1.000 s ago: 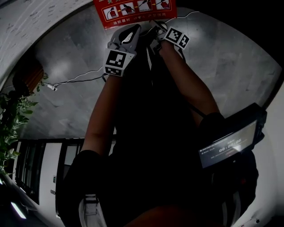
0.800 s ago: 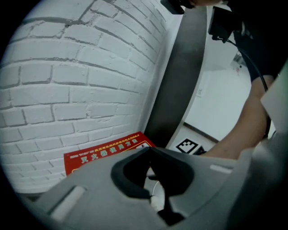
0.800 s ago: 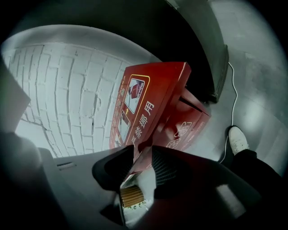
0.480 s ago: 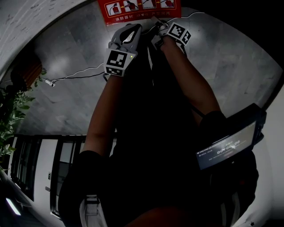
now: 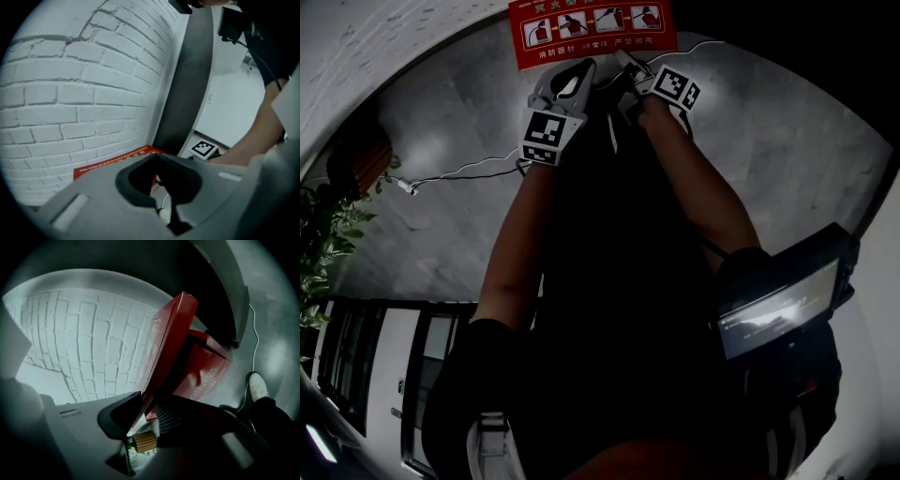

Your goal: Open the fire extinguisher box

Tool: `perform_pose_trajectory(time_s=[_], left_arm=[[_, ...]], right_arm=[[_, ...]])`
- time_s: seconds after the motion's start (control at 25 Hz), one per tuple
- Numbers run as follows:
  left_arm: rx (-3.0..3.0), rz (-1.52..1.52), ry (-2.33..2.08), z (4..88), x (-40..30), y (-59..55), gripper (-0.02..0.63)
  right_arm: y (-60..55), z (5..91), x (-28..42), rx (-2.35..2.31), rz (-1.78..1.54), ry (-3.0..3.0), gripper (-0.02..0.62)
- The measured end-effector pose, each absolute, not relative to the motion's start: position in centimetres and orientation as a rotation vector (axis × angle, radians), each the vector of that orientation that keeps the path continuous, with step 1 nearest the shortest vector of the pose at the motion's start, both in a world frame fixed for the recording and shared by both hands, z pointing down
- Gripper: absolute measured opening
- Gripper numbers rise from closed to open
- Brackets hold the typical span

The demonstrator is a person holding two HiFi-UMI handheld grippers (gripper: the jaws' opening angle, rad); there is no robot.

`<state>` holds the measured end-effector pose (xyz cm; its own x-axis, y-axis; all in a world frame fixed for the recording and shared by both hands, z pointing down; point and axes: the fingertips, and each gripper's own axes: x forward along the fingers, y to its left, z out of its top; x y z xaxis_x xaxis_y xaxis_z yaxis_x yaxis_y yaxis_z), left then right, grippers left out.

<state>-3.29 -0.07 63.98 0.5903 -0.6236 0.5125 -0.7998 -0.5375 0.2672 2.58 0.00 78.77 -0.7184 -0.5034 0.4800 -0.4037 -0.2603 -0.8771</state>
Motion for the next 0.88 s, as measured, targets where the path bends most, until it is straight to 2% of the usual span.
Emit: perform_pose_trajectory(time_s=[0.24,0.88], left_arm=[[2.376,0.486,-1.141,61.4,-3.2,-1.4,0.002],[2.386,0.445,-1.214,58.1,-5.9,-5.3,0.002]], right_arm=[[-2.7,73.3,1.8,-1.068,-2.019,1.965,0.098],[-11.4,66.9,0.0,-1.001,-1.84,2.04,0.082]])
